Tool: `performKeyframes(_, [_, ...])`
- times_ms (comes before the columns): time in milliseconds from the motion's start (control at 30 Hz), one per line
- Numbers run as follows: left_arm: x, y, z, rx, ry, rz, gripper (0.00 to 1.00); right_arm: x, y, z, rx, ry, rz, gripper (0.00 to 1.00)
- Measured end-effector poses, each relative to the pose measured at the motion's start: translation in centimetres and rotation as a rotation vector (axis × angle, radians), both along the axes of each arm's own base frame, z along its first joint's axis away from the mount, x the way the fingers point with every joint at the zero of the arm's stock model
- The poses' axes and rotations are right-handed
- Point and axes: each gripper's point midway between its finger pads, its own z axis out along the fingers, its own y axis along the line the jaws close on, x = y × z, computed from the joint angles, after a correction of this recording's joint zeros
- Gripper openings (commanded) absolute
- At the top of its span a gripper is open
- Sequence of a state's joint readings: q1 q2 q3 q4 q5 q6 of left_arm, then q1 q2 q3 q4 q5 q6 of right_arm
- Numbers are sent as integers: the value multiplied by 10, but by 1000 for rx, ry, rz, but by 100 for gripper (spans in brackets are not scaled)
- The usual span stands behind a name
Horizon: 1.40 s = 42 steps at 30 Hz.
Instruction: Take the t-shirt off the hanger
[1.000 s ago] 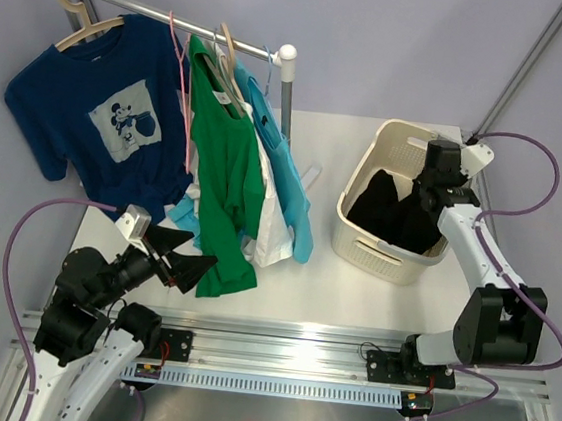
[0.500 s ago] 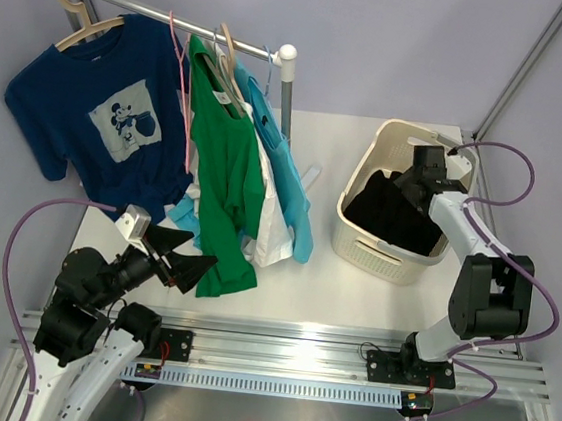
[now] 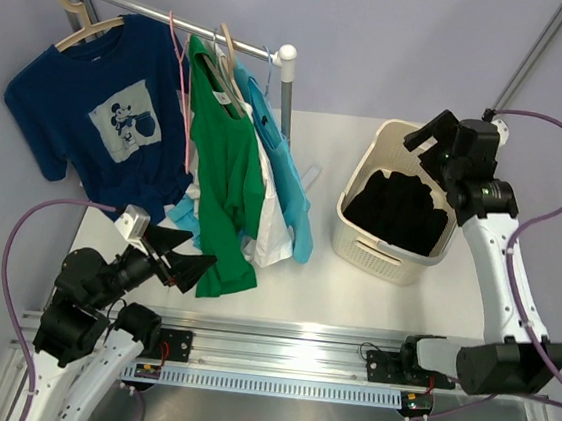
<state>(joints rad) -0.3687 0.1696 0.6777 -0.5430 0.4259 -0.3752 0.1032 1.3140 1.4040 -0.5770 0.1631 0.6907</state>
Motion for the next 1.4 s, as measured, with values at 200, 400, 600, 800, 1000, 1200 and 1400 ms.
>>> performKeyframes(200, [8, 1, -5, 14, 29, 22, 99, -36, 50, 40, 35, -106, 211, 100])
performKeyframes(400, [33, 6, -10, 96, 133, 98, 99, -88, 159, 29, 14, -119, 588, 99])
performKeyframes(600, [75, 22, 46, 179, 110, 252, 99, -129, 168, 17, 27, -161, 710, 100])
performKeyframes(800, [138, 39, 124, 266, 48, 447, 99, -172, 159, 28, 68, -324, 798, 99])
performKeyframes(1000, [186, 64, 166, 383, -3, 638, 99, -194, 167, 20, 112, -364, 901, 100])
performKeyframes(1200, [221, 110, 181, 466, 3, 880, 99, -210, 173, 11, 155, -372, 973, 99])
performKeyframes(1400, [237, 171, 168, 528, 81, 1101, 99, -221, 169, 28, 168, -453, 986, 100])
